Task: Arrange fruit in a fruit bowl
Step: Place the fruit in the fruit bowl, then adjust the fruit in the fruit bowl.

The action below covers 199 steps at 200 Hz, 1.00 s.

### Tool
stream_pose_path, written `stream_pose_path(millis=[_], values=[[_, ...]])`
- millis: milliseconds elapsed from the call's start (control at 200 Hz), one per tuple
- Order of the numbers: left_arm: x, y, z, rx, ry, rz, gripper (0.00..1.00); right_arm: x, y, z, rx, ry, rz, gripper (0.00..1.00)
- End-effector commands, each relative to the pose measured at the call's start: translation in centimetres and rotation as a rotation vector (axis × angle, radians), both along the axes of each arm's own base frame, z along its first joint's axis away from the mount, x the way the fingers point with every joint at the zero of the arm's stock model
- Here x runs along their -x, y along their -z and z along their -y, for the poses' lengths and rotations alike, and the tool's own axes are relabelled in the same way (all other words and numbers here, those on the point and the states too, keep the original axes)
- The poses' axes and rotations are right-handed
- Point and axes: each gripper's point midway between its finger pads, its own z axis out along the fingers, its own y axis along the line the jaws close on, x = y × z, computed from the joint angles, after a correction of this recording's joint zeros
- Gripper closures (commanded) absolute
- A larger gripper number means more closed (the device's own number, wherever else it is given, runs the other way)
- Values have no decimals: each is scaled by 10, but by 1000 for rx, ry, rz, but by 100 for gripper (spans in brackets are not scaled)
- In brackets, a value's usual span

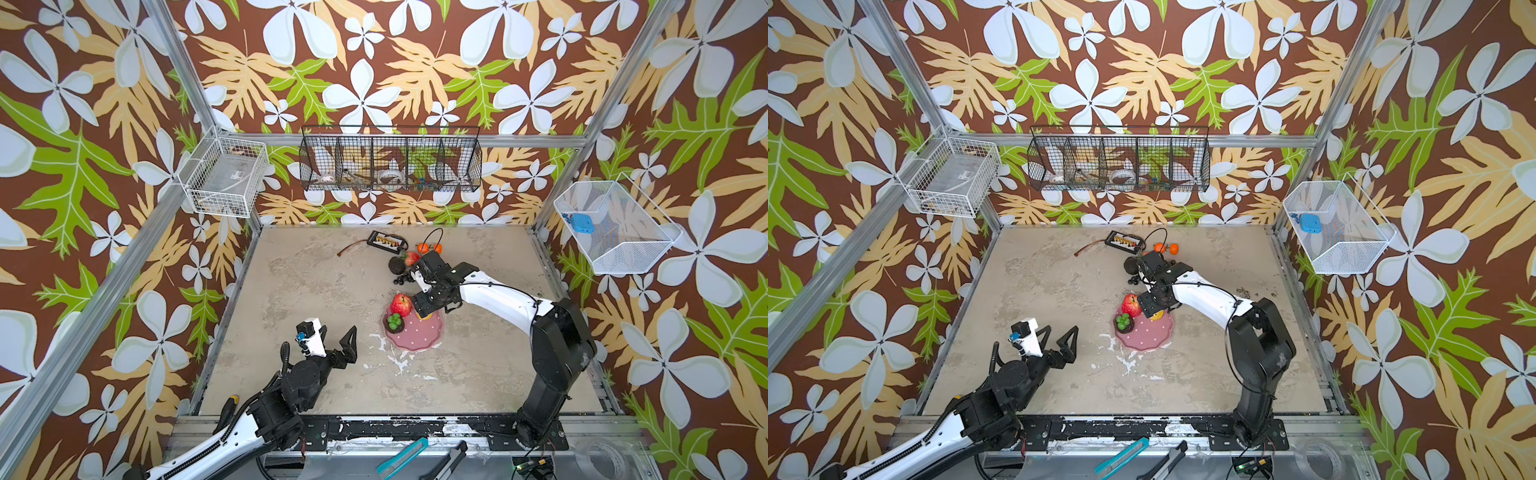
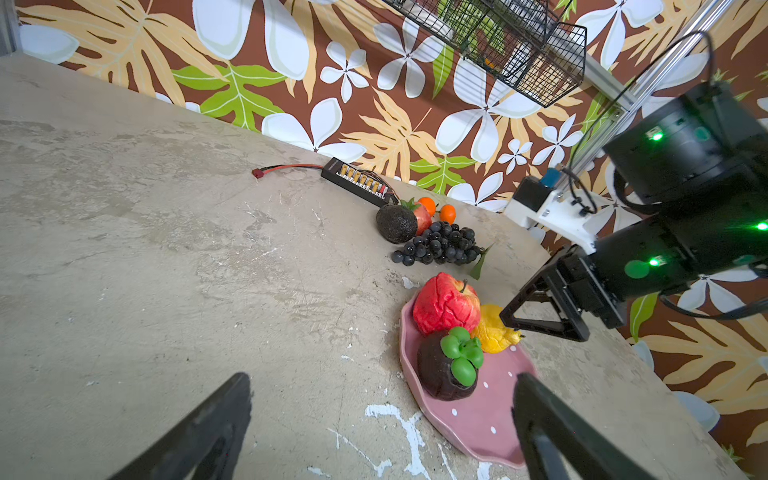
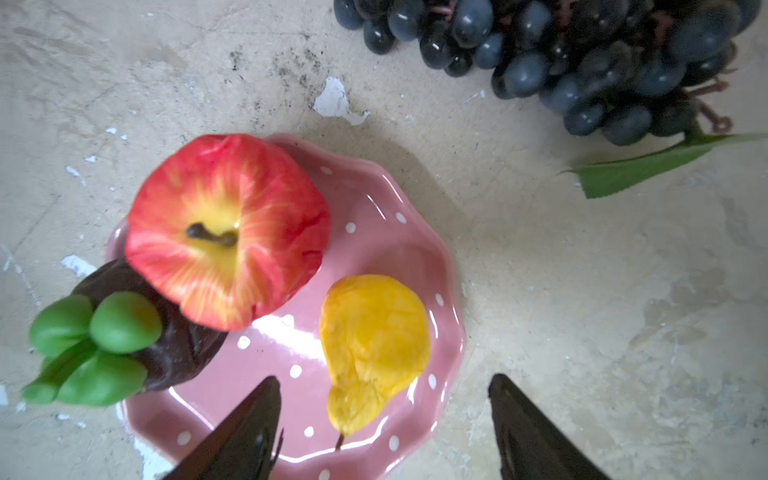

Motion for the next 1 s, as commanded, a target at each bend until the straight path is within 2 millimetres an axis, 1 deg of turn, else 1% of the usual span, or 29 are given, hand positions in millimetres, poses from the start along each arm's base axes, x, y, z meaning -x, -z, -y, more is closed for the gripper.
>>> stream_pose_path(millis=[0,55,140,220,270,375,561,791,991], values=[[-1,-5,-1,13,-7,18,1,1,-12,12,10,48,46,21],[-1,-5,-1,13,-8,18,1,2,-13,24,47,82,69,21],[-1,-6,-1,13,-9,18,2,4,-12,37,39,118,87,20],[-1,-6,-1,12,-9,18,1,8,0,51,50,156,73,20],[-1,-5,-1,12,-9,18,1,10,8,55,54,165,65,19],[-1,-5,-1,12,-8,17,2,12,23,53,42,163,42,18],[-1,-5,-1,10,-10,17,1,9,41,50,43,171,28,15],[-1,-5,-2,12,-10,17,1,2,51,44,22,171,15,14],[-1,-6,-2,13,-11,18,1,-4,54,40,19,170,16,14]])
